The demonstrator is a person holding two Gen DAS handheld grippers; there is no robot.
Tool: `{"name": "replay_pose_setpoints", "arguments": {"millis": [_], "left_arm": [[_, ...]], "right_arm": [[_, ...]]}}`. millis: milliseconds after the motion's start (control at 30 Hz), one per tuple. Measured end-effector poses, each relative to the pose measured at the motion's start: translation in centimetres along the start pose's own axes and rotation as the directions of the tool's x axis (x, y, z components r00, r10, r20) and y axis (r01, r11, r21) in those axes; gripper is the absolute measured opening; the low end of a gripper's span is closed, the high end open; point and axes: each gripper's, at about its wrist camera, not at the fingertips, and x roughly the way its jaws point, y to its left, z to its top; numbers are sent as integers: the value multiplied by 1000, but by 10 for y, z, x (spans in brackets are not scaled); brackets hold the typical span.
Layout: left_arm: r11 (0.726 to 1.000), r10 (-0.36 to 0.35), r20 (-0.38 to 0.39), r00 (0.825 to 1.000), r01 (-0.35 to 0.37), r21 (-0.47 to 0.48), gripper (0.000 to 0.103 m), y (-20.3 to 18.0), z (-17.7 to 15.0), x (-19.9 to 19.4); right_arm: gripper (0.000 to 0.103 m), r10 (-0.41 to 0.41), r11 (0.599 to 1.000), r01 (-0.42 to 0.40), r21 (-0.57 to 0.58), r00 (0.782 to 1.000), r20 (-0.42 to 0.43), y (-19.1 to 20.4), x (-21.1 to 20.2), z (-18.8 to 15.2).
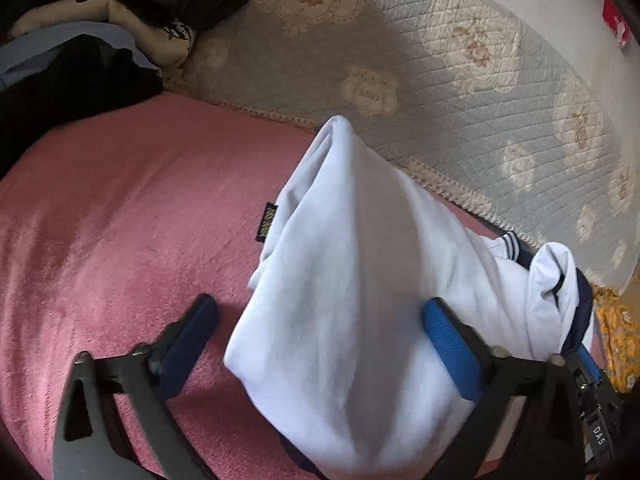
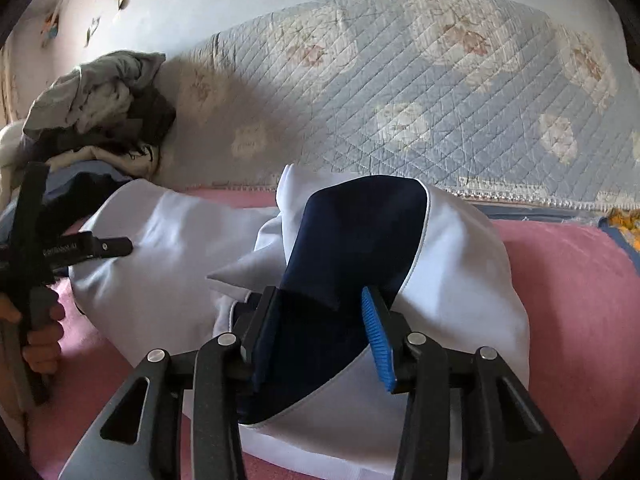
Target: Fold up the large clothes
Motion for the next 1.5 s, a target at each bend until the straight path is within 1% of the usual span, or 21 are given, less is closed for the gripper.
{"name": "replay_pose_setpoints", "arguments": {"millis": [33,100,233,300,367,467,567,700,800,900,933,967,1000,1033,1100,1200,1300,1333,1367,1433,1500], "left_arm": [[999,-51,-1,999,51,5,45,-2,1,-1],[996,-88,27,996,87,30,20,-8,-2,-7],[991,-103,140,985,90,95,12,-26,-3,-34],[984,-146,188,971,124,126,11,-40,2,-51],[965,-221,236,946,177,193,11,-63,6,-73],[925,-307,255,917,224,308,11,-106,7,-101],[879,-382,220,898,279,387,10,-156,0,-112],[794,-453,131,882,332,509,10,-224,-21,-107],[737,-465,11,885,381,559,10,-267,-41,-80],[692,-416,-165,895,428,582,13,-296,-69,-25],[697,-381,-178,907,409,589,16,-296,-79,-11],[698,-376,-142,916,381,607,16,-294,-89,-7],[679,-395,-99,913,363,638,20,-293,-95,-14],[658,-416,-89,905,367,657,38,-292,-99,-21],[633,-463,-129,877,429,645,61,-291,-102,-38],[633,-503,-66,862,418,652,66,-278,-105,-78],[642,-576,-27,817,473,603,84,-250,-91,-112],[646,-588,-30,808,492,584,85,-244,-82,-117],[665,-588,-10,809,491,563,85,-236,-70,-120],[730,-557,101,824,428,533,86,-218,-49,-124],[823,-435,215,874,289,489,88,-200,-28,-118]], "right_arm": [[45,0,1000,0,0,1000,0,-1,-1,0],[45,-8,1000,8,-11,1000,-3,1,-2,1],[45,23,999,-23,30,1000,2,-6,-10,4],[45,55,994,-57,96,998,21,-20,-18,8],[45,115,982,-123,144,991,65,-34,-20,10],[45,203,953,-202,227,979,17,-46,2,9],[45,169,979,-165,122,985,-19,-33,3,13],[41,148,970,-141,198,989,-19,-54,-23,19],[41,-7,942,-40,334,990,138,-112,-82,33],[41,-195,925,103,367,955,224,-146,-119,37],[42,-260,923,175,343,941,218,-152,-123,39],[42,-298,917,219,333,932,208,-156,-123,38],[42,-310,908,227,353,930,199,-163,-121,35],[42,-280,906,193,377,940,193,-168,-119,32],[42,-162,907,83,413,974,161,-175,-106,29],[42,-171,917,101,385,973,153,-166,-99,28],[42,-219,925,147,350,960,176,-153,-103,27],[42,-221,925,143,352,956,192,-153,-108,24],[42,-223,924,138,356,952,210,-150,-111,23],[45,-234,926,141,350,942,239,-147,-117,24],[45,-227,939,140,314,938,261,-138,-120,27]]}}
